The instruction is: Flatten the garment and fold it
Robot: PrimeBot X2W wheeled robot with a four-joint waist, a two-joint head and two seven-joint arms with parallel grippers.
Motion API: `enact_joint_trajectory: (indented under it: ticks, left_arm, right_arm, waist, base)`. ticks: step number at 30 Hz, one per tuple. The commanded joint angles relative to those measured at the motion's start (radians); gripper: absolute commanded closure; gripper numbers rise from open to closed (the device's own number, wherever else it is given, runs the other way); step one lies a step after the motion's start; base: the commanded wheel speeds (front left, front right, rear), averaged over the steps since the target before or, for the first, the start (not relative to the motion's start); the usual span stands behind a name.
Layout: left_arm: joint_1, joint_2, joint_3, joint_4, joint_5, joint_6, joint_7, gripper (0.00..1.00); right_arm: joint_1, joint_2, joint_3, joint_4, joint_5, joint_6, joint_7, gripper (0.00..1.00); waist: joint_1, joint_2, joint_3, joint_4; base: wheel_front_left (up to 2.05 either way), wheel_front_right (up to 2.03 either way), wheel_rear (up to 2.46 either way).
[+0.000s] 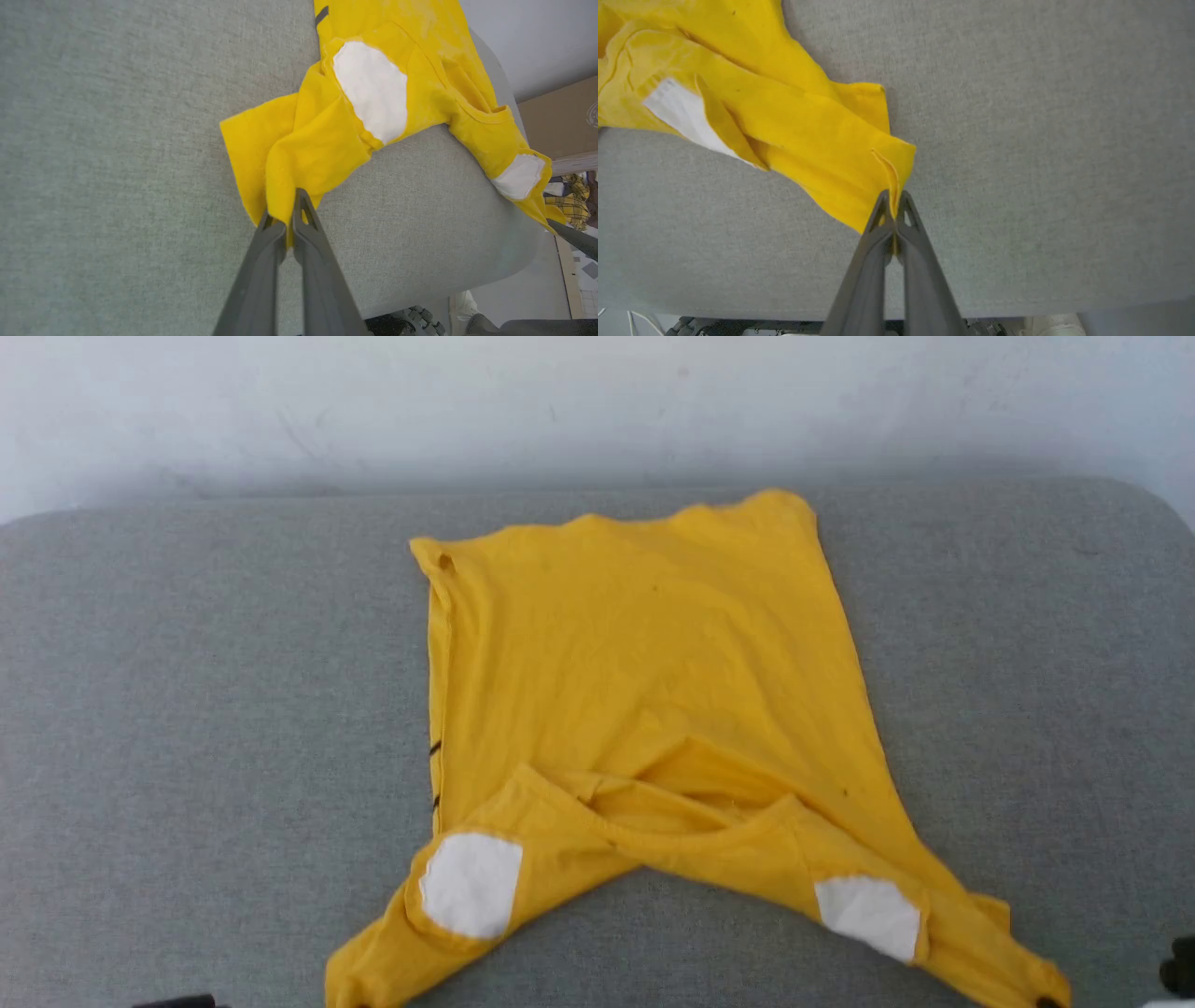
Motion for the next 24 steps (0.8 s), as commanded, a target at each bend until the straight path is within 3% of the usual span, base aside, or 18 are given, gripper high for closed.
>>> enact_joint_trajectory:
  ticks: [1, 7, 13, 15, 16, 17, 24]
  left_arm:
    - [0.018, 0.008, 0.0, -0.006, -0.008, 0.009, 0.003, 1.0]
    - [0.093, 0.028, 0.023, -0.047, -0.03, 0.046, -0.007, 1.0]
    - [0.088, 0.027, 0.054, -0.114, -0.004, 0.045, -0.066, 1.0]
    - [0.071, 0.022, 0.054, -0.132, 0.01, 0.039, -0.08, 1.0]
    - [0.063, 0.017, 0.052, -0.14, 0.014, 0.035, -0.084, 1.0]
    - [0.054, 0.014, 0.047, -0.146, 0.02, 0.032, -0.084, 1.0]
    - [-0.013, 0.006, 0.034, -0.176, 0.062, 0.022, -0.09, 1.0]
  right_arm:
    - [0.018, 0.0, -0.003, -0.006, 0.012, -0.001, 0.014, 1.0]
    - [0.111, 0.025, -0.037, -0.037, 0.06, -0.001, 0.111, 1.0]
    - [0.117, 0.031, -0.052, -0.074, 0.035, -0.001, 0.048, 1.0]
    - [0.109, 0.028, -0.04, -0.063, 0.018, -0.001, 0.021, 0.8]
    - [0.106, 0.027, -0.031, -0.055, 0.014, -0.001, 0.015, 0.52]
    - [0.1, 0.027, -0.024, -0.049, 0.014, -0.001, 0.007, 0.0]
    - [-0.053, -0.011, 0.019, -0.08, -0.034, -0.001, -0.12, 0.0]
  waist:
    - [0.0002, 0.0, -0.023, 0.003]
    - [0.0002, 0.0, -0.058, 0.012]
    - [0.0002, 0.0, -0.082, 0.017]
    - [0.0002, 0.0, -0.087, 0.017]
    - [0.0002, 0.0, -0.087, 0.017]
    - [0.0002, 0.0, -0.087, 0.016]
    - [0.0002, 0.0, -0.039, 0.013]
  base:
    - [0.0, 0.0, 0.0]
    - [0.0, 0.0, 0.0]
    - [0.0, 0.0, 0.0]
    - [0.0, 0.0, 0.0]
    - [0.0, 0.0, 0.0]
    - [0.0, 0.0, 0.0]
    - [0.0, 0.0, 0.0]
